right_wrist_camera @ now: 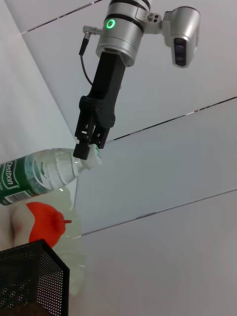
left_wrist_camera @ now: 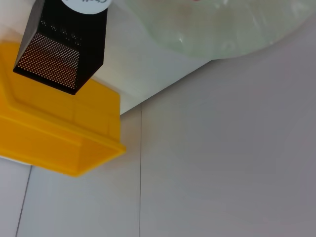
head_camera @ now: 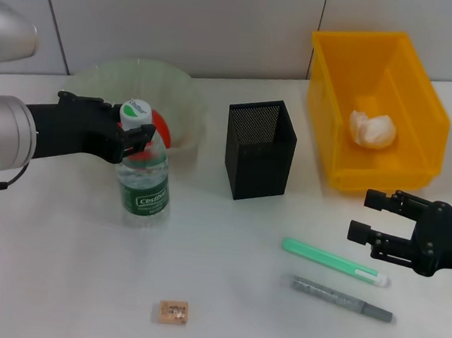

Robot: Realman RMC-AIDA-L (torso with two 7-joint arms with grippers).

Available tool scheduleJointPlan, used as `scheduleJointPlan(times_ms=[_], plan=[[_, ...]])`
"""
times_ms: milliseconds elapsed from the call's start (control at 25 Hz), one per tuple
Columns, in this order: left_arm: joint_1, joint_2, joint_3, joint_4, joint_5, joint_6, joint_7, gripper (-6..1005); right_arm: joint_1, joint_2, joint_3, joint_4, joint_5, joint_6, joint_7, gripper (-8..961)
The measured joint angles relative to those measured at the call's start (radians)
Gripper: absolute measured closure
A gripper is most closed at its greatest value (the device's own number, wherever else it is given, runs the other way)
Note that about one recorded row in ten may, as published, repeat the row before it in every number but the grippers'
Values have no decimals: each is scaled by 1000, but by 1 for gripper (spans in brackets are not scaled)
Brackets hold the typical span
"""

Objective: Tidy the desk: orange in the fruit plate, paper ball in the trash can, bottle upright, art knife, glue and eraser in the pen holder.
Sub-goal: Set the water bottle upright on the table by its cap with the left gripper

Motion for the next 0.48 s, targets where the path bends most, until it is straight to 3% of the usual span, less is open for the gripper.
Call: scheduleJointPlan(times_ms=[480], plan=[[13, -2, -16, -2, -5, -3, 13, 559, 9, 1, 0, 0, 0, 0, 0, 194]])
